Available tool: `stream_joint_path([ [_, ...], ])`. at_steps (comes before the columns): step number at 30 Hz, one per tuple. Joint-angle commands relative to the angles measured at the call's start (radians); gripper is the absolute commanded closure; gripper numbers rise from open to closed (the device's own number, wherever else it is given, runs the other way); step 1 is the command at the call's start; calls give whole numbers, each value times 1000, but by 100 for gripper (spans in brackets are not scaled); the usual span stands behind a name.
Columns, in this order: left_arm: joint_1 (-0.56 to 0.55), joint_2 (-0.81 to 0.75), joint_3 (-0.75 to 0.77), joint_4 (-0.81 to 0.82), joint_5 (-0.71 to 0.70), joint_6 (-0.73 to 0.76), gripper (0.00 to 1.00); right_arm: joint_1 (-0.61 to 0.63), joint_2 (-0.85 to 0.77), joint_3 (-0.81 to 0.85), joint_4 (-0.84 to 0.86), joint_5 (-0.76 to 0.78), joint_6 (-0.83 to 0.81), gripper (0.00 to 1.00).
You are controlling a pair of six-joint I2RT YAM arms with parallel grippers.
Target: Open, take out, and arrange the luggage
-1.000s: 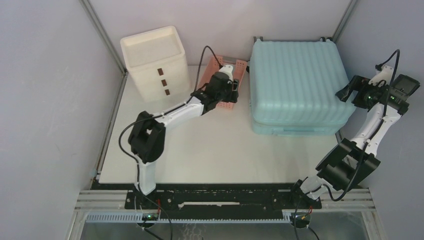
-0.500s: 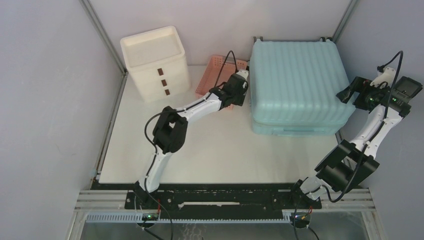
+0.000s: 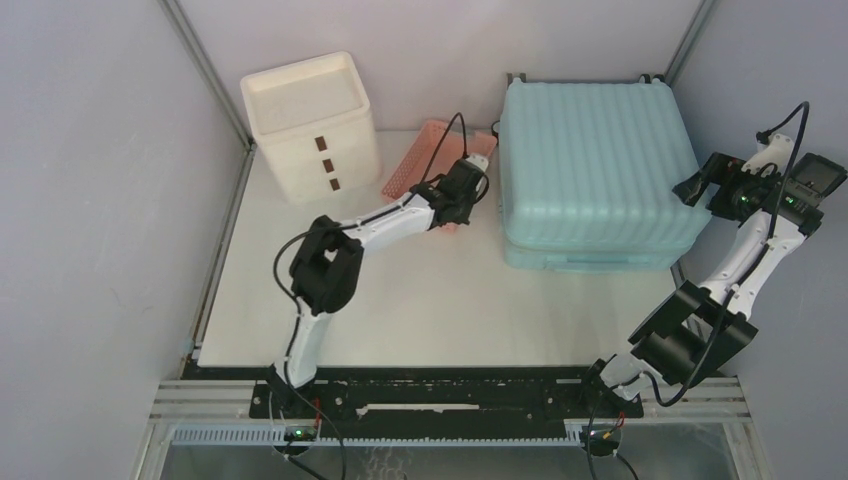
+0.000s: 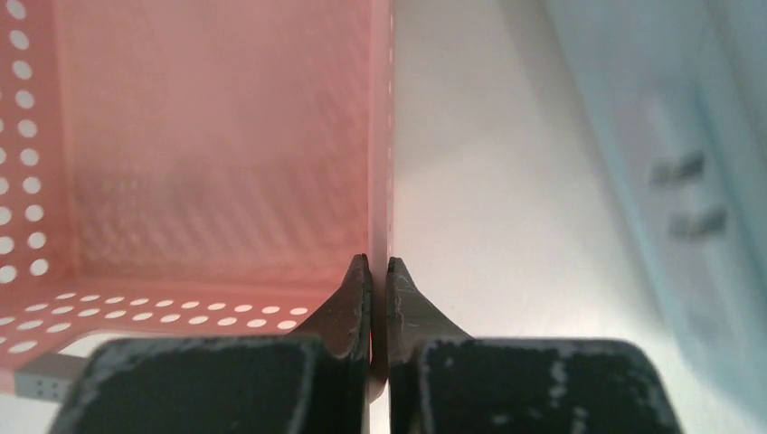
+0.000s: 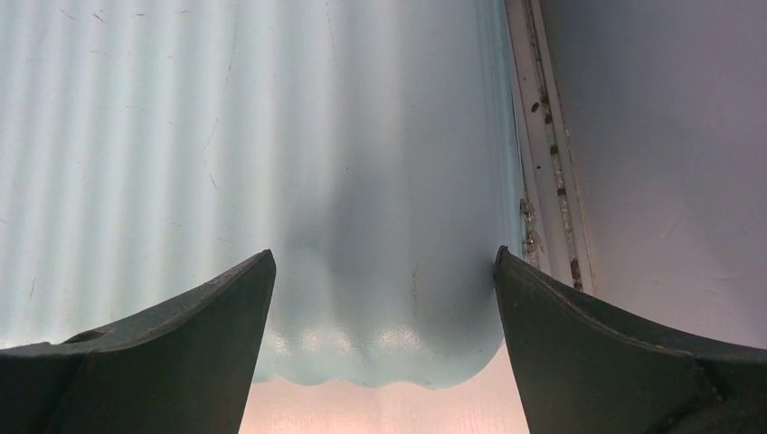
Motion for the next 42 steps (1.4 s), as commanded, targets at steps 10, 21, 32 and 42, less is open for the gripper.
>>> stream_joint_path([
  [10, -49, -765, -848, 1, -47, -226, 100, 22, -59, 19, -98, -133, 35, 2],
  [21, 126, -1161, -1233, -65, -135, -464, 99, 59, -63, 12, -129, -147, 2, 1],
  [32, 268, -1381, -1250, -167, -81, -557, 42, 112, -99, 7, -231, -128, -135, 0],
  [42, 185, -1419, -1136, 77, 193, -554, 35, 68, -84, 134, -241, -47, -105, 1],
])
